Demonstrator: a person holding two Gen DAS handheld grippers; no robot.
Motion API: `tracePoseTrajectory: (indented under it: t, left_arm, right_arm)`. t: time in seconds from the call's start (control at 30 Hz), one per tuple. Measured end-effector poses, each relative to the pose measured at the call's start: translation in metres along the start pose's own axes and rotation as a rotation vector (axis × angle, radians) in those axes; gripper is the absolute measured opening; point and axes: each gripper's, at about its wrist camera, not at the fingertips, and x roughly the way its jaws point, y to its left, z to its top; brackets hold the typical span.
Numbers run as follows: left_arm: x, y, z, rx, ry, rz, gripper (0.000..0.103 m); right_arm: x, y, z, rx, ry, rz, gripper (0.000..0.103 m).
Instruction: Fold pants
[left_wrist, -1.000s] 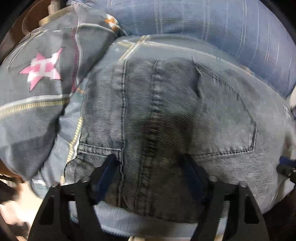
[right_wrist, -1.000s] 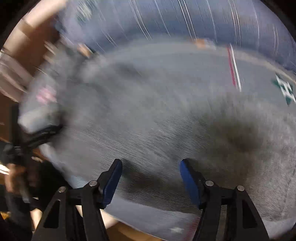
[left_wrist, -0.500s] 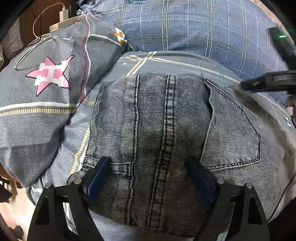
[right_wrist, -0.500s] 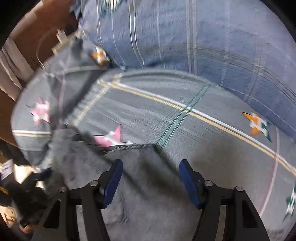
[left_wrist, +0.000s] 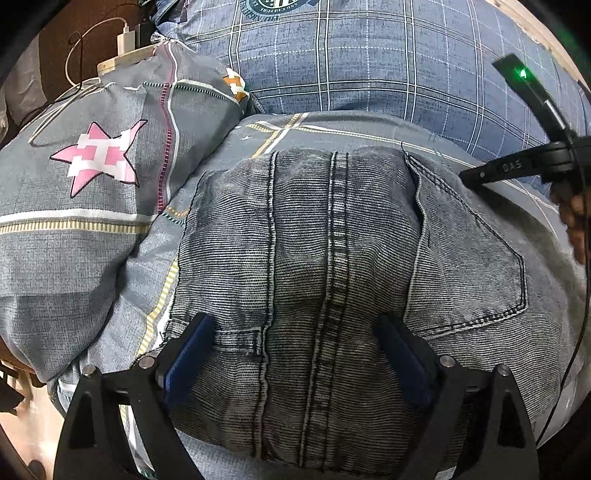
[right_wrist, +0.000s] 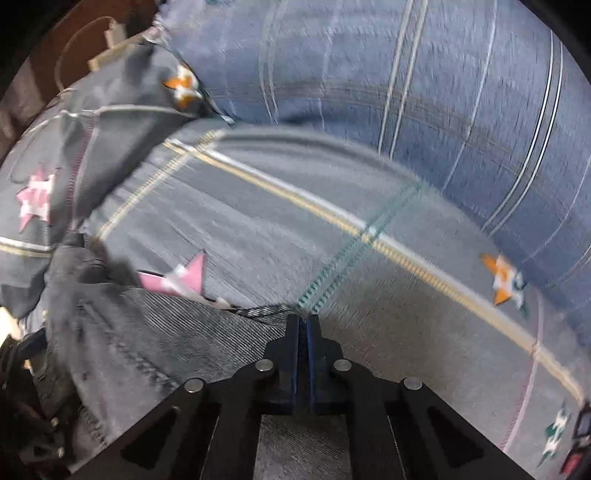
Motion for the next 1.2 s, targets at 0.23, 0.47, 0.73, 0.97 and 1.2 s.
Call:
tracePoseTrajectory:
  t: [0.23,0.47,0.73,0.97,1.2]
  left_arm:
    - [-0.004,0.001,-0.003,-0.003,-0.018,0.000,0.092]
    - [-0.009,0.001,-0.004,-0.014,-0.021,0.013,0.092]
    - [-0.037,-0.005,-0.001,-0.045,-0.016,0.038,0.092]
    - [-0.065,-0.052,-0.001,0.076,-0.114,-0.054,0.092]
    - [-0.025,-0.075,-0.019,0.202,-0.029,0.036,0.094]
  right_arm:
    - [-0.061,-0.023,-0.031,0.210,-0.175,0.073,0.007]
    - [-0.116,-0.042,-0.161,0.426,-0.206,0.208,0.007]
    - [-0.126,-0.131,-0.268,0.724,-0.240,0.165,0.007]
    - [-0.155,-0.222,-0.297,0.821,-0.249,-0.171,0.011]
    - [-0.121,-0.242,-0.272,0.720,-0.143,-0.139,0.011]
